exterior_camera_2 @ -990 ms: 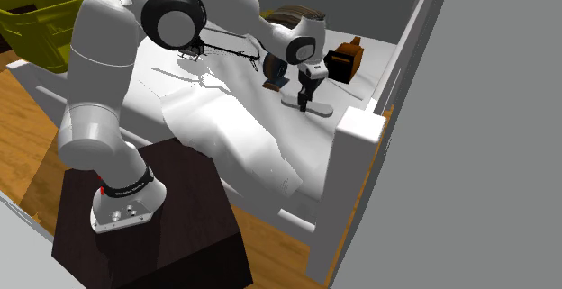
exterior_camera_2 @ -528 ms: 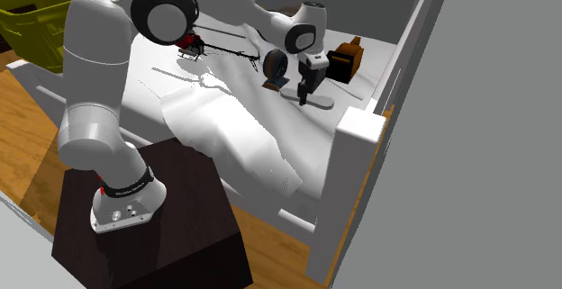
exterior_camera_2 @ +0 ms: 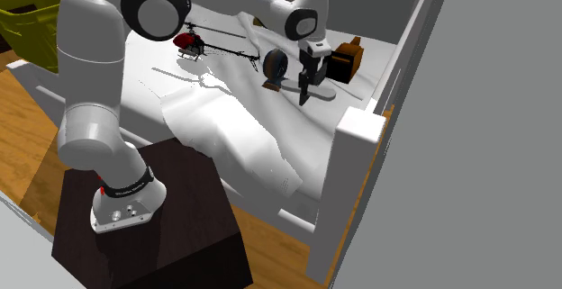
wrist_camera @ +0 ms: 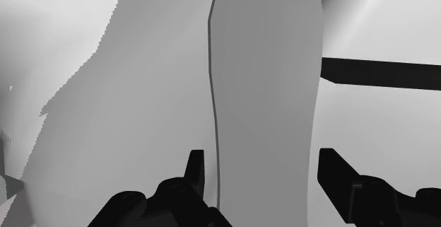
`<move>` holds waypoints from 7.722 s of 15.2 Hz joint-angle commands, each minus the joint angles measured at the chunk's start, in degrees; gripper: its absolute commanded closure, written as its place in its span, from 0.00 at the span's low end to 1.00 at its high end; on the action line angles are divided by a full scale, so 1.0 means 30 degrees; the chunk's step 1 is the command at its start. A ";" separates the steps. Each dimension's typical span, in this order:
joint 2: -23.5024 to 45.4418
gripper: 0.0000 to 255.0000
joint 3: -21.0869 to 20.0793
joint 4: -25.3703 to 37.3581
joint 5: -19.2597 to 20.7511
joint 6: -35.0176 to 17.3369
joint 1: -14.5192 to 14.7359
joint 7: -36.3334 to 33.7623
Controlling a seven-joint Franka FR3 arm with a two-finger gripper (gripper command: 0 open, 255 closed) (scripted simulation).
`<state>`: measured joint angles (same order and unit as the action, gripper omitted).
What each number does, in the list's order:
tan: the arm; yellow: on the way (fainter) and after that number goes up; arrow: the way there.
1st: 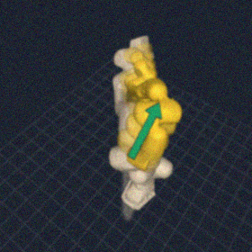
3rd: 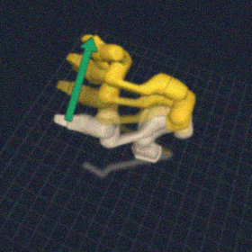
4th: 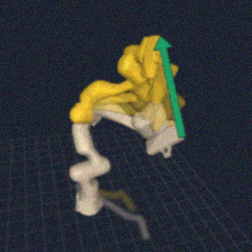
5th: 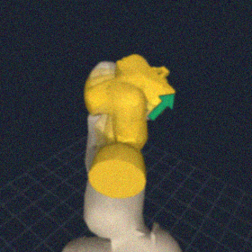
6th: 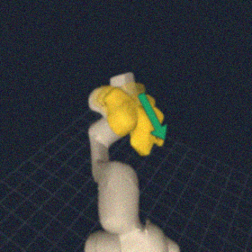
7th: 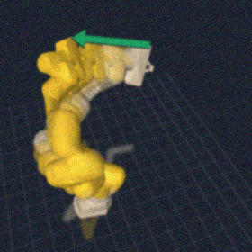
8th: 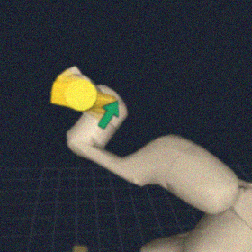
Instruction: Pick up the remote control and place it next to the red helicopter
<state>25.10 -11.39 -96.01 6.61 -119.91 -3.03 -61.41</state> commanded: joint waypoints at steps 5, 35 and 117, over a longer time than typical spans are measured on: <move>-0.0578 1.00 -0.0079 0.0757 -0.0161 0.1320 -0.0019 0.0109; -0.4942 1.00 -0.1630 -0.0449 -0.0933 0.4492 0.1927 -0.3076; 0.0022 0.00 -0.3707 -0.7564 0.2940 -0.6738 0.7540 -1.3867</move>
<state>25.17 -22.51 -118.71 15.42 -140.12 19.59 -103.01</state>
